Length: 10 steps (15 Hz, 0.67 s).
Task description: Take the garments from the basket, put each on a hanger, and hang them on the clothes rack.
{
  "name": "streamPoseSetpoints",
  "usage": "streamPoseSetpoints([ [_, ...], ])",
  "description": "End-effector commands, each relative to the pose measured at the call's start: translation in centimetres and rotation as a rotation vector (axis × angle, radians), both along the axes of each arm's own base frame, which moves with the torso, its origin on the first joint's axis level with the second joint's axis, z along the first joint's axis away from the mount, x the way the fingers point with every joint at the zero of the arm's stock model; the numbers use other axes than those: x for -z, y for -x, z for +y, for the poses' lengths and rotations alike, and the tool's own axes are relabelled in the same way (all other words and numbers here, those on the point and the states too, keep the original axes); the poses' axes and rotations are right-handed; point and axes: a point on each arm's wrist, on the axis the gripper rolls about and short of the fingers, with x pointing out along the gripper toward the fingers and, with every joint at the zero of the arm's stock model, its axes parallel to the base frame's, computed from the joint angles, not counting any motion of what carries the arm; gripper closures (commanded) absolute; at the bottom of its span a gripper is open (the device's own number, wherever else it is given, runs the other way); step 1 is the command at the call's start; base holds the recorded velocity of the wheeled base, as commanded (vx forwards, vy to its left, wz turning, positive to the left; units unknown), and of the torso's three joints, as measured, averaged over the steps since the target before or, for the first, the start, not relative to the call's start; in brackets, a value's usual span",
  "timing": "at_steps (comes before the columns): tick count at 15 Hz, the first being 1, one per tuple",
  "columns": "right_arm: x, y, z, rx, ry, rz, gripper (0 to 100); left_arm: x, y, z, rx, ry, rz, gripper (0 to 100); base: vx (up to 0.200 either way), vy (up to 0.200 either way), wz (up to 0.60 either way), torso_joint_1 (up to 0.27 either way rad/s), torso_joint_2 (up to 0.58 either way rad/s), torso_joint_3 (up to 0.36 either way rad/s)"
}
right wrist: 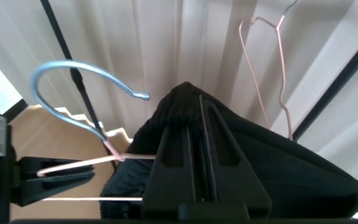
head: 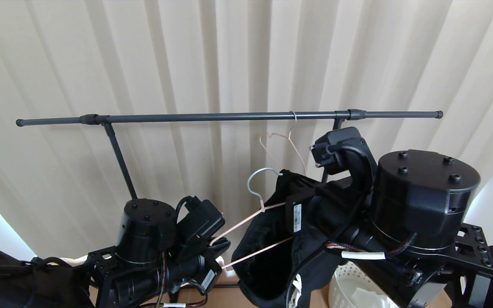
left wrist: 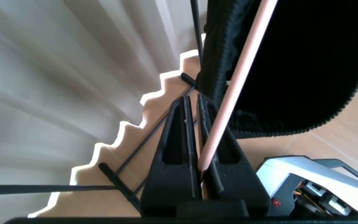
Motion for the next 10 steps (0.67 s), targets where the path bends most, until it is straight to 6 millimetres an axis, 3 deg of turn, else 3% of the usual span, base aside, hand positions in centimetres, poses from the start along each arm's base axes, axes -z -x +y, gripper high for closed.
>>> streamPoseSetpoints([
  [1, -0.3, 0.2, 0.0, -0.004, -0.008, -0.005, 100, 0.1, 0.1, 0.0, -0.001, 0.003, 0.001, 100, 0.000, 0.000, 0.00, 0.000, 0.00, 0.000],
  [6, -0.3, -0.2, -0.3, 0.006, -0.011, -0.006, 100, 0.0, 0.1, 0.1, -0.024, 0.014, -0.003, 100, 0.000, 0.000, 0.00, 0.000, 0.00, 0.000],
  [7, -0.3, -0.3, -0.4, 0.013, -0.011, -0.006, 0, -0.1, 0.1, 0.1, -0.023, 0.027, -0.019, 100, 0.000, 0.000, 0.00, 0.000, 0.00, 0.000],
  [10, -0.6, -1.1, -1.2, 0.048, -0.016, -0.011, 0, -0.2, 0.6, 0.5, -0.026, 0.029, -0.021, 100, 0.000, 0.000, 0.00, 0.000, 0.00, 0.000],
])
